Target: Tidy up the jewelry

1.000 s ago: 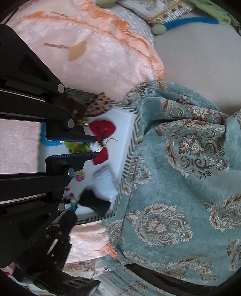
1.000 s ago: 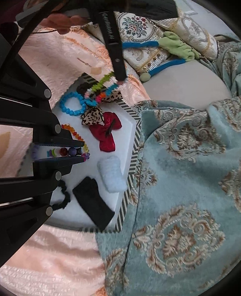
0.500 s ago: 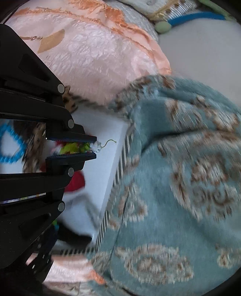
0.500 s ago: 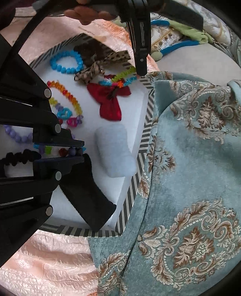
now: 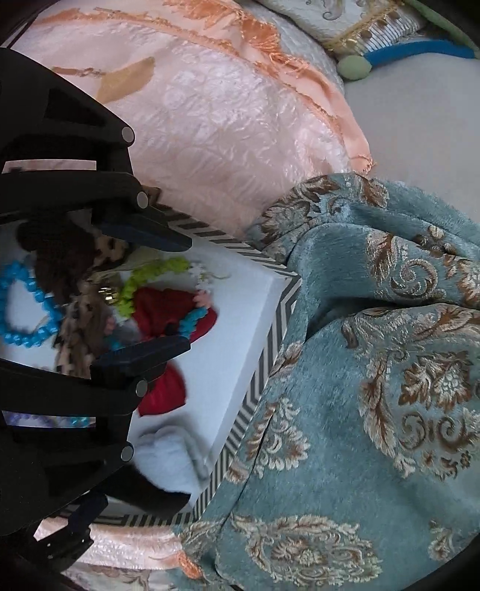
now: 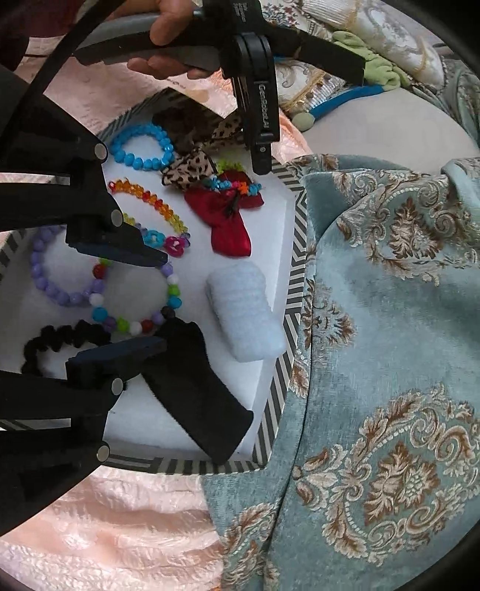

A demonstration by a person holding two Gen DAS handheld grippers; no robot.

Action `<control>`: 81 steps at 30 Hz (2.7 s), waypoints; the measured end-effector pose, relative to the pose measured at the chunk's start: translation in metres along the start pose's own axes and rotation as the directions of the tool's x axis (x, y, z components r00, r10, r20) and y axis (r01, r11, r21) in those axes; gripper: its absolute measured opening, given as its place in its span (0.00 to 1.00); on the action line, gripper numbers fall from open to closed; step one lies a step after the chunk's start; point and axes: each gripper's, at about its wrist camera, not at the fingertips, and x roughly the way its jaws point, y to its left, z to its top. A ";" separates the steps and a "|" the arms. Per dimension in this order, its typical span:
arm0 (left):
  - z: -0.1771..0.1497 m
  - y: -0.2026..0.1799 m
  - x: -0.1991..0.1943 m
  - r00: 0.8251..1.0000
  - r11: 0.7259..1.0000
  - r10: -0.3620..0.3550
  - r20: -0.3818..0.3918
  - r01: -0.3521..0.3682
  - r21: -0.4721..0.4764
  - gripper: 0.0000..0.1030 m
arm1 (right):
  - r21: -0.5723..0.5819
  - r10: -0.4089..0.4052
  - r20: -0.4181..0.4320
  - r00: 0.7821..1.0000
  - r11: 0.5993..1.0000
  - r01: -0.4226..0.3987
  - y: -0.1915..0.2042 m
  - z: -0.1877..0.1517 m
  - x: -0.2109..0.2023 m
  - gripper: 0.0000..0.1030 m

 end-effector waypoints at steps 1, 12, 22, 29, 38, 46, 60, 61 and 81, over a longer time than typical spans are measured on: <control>-0.002 -0.001 -0.005 1.000 1.000 -0.004 0.002 0.004 -0.002 0.46 | 0.004 -0.001 0.002 1.000 1.000 0.001 0.000 -0.001 -0.002 0.36; -0.038 -0.010 -0.065 0.998 1.000 -0.022 0.051 0.021 0.018 0.59 | 0.023 -0.028 0.020 0.999 0.999 0.028 0.014 -0.012 -0.028 0.40; -0.081 -0.006 -0.112 0.992 0.999 0.017 0.128 -0.021 0.025 0.59 | 0.036 -0.043 0.039 0.998 0.998 0.042 0.028 -0.024 -0.053 0.41; -0.109 -0.010 -0.130 0.984 0.996 0.069 0.164 -0.077 0.040 0.60 | 0.054 -0.054 0.062 0.997 0.997 0.051 0.036 -0.037 -0.075 0.42; -0.135 -0.027 -0.150 0.964 0.985 0.125 0.234 -0.149 0.084 0.60 | 0.072 -0.077 0.103 0.992 0.995 0.070 0.047 -0.050 -0.101 0.58; -0.144 -0.029 -0.165 0.945 0.980 0.140 0.296 -0.175 0.096 0.60 | 0.092 -0.092 0.126 0.988 0.992 0.081 0.055 -0.057 -0.118 0.58; -0.148 -0.028 -0.180 0.926 0.981 0.129 0.355 -0.171 0.091 0.60 | 0.090 -0.149 0.157 0.976 0.987 0.137 0.069 -0.059 -0.137 0.60; -0.148 -0.028 -0.180 0.926 0.981 0.130 0.355 -0.172 0.091 0.60 | 0.090 -0.152 0.159 0.976 0.986 0.139 0.070 -0.058 -0.138 0.61; -0.149 -0.027 -0.178 0.932 0.983 0.107 0.346 -0.151 0.104 0.60 | 0.078 -0.171 0.158 0.972 0.984 0.160 0.074 -0.057 -0.138 0.65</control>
